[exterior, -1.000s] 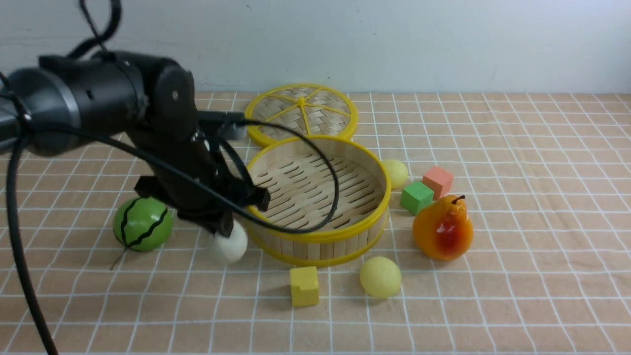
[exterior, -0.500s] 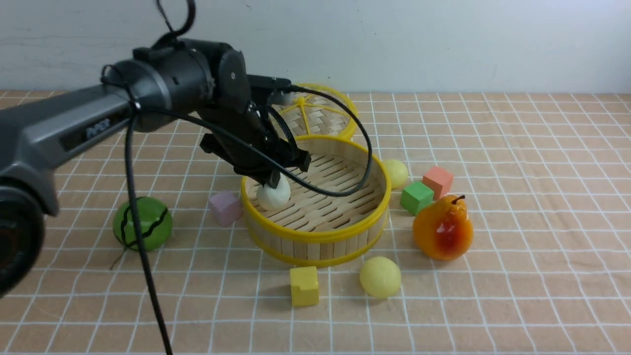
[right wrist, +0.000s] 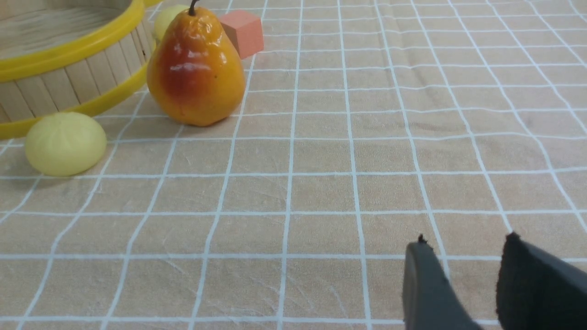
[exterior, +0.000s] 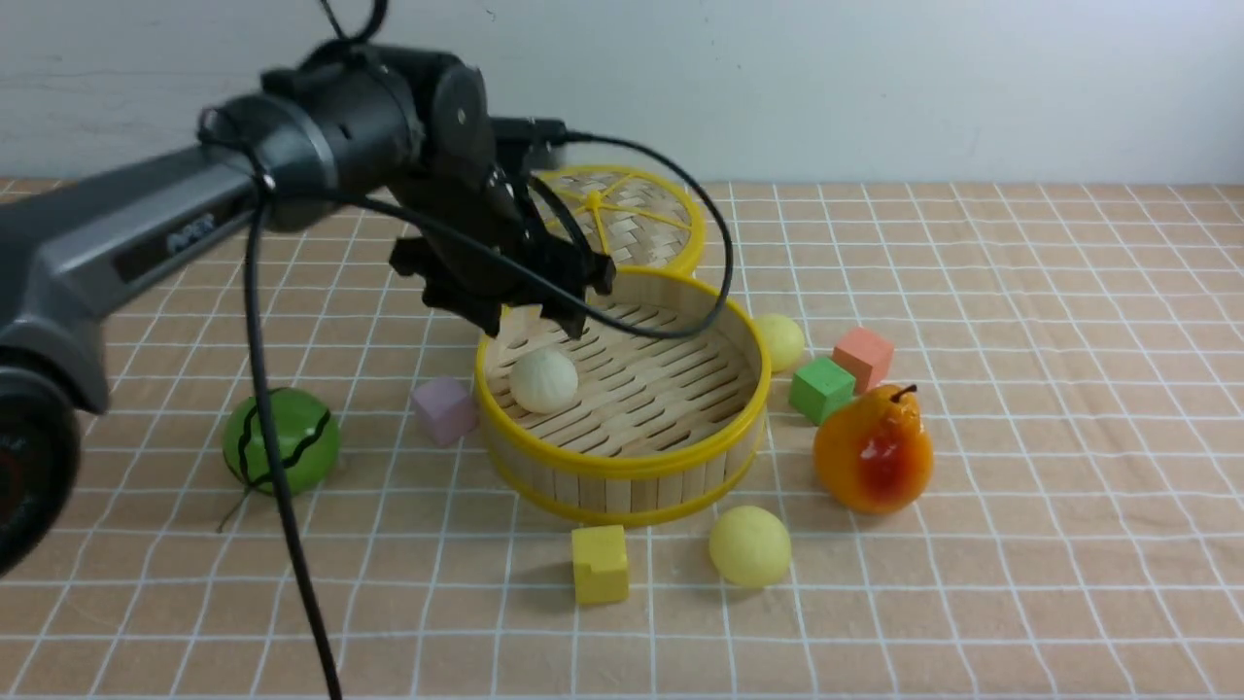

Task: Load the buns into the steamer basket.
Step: Use the right arm to grab a steamed stuffed bun

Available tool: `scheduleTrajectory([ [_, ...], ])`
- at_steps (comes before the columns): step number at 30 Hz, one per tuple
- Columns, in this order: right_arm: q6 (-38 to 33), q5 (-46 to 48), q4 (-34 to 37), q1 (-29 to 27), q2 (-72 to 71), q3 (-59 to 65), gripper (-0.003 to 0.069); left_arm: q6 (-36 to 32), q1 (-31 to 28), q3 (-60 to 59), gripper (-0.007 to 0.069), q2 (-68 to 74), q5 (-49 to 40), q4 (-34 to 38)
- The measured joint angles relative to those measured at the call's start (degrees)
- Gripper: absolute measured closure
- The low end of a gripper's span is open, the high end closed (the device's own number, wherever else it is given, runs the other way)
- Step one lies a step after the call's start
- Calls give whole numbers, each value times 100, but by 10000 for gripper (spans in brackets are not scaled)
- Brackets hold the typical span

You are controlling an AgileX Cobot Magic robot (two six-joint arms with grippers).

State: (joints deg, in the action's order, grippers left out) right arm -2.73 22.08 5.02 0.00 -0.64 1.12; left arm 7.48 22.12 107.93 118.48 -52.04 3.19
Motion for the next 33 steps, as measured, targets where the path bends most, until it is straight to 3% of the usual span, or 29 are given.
scheduleTrajectory([
  [2, 0, 0, 0, 0, 0, 0, 419, 70, 0, 8, 114, -676, -398, 32],
  [6, 0, 0, 0, 0, 0, 0, 419, 204, 0, -210, 310, -1507, -532, 217],
  [7, 0, 0, 0, 0, 0, 0, 419, 195, 0, -534, 440, -1991, -472, 371],
  [8, 0, 0, 0, 0, 0, 0, 419, 147, 0, -812, 522, -2307, -408, 462],
  [11, 0, -20, 7, 0, 0, 0, 419, -41, 0, -1595, 634, -3025, -158, 668],
  [15, 403, -447, 696, 0, 0, 45, 419, -484, 0, -3283, 638, -4314, 535, 1023],
  [17, 926, -917, 1612, 0, 0, 51, 419, -778, 0, -4511, 638, -5177, 1122, 1276],
  [22, 1525, -1454, 2953, 0, 0, 51, 419, -1285, 0, -6532, 638, -6566, 2019, 1875],
  [26, 1397, -876, 3153, 56, 47, -305, 441, -1639, 0, -7605, 638, -7479, 2591, 2265],
  [30, 436, 926, 2908, 111, 1458, -1697, 548, -1931, 0, -8452, 638, -8262, 3553, 2723],
  [31, 386, 1016, 2882, 111, 1551, -1769, 554, -1931, 0, -8467, 638, -8278, 3553, 2731],
  [32, 9, 1735, 2688, 111, 2338, -2410, 594, -1947, 0, -8546, 638, -8370, 3807, 2777],
  [33, -33, 1735, 2660, 111, 2440, -2410, 599, -1947, 0, -8552, 638, -8371, 3854, 2777],
])
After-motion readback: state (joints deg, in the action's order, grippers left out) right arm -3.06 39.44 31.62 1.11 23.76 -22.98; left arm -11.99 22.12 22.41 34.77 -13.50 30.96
